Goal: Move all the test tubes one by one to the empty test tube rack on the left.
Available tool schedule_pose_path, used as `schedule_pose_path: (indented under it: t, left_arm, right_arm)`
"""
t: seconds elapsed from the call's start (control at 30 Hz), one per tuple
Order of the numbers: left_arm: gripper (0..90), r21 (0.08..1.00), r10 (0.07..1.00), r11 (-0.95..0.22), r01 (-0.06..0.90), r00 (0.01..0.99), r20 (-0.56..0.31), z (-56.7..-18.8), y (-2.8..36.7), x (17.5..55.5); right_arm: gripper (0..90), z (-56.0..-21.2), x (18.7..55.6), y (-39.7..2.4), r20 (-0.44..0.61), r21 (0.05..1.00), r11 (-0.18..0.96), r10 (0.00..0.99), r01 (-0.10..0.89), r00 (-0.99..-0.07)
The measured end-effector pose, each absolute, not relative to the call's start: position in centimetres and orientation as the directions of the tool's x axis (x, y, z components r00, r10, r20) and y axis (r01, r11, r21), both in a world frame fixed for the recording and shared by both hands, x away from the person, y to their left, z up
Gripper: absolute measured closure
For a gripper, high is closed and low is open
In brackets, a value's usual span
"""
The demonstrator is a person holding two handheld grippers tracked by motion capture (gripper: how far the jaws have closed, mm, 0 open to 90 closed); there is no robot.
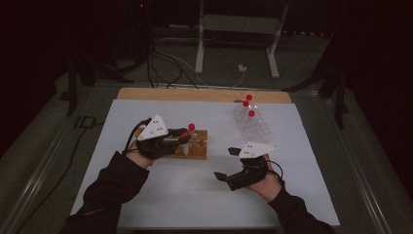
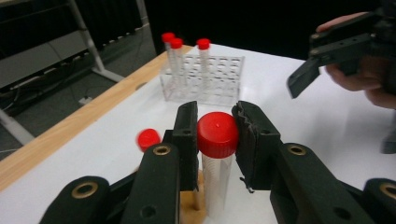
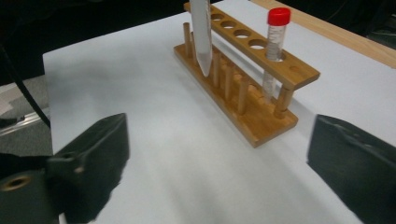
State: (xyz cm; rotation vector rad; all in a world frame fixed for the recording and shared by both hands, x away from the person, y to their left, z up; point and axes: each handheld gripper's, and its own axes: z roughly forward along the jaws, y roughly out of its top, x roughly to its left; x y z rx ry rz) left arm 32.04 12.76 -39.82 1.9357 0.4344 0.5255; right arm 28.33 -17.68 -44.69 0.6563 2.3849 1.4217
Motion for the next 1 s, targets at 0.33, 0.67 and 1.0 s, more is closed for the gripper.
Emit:
schedule_pose_path:
  t: [0.33, 0.67, 1.0]
  left_arm:
    - [72.0, 0.926, 0.582, -0.369, 0.072, 0.796, 0.170, -38.7, 13.2, 34.3]
    - [72.0, 0.939, 0.651, -0.332, 0.086, 0.742, 0.162, -39.7, 12.9, 36.5]
    - [72.0, 0.939, 0.668, -0.313, 0.139, 0.735, 0.114, -42.1, 13.1, 37.7]
  right_arm:
    - [0.0, -44.2, 28.5, -18.6, 0.004, 0.899, 0.372, 0.517, 0.229, -0.856]
    - [0.0, -44.2, 28.6, -18.9, -0.007, 0.902, 0.371, 0.526, 0.222, -0.850]
    - [0.0, -44.5, 28.7, -19.1, -0.006, 0.904, 0.370, 0.515, 0.216, -0.857]
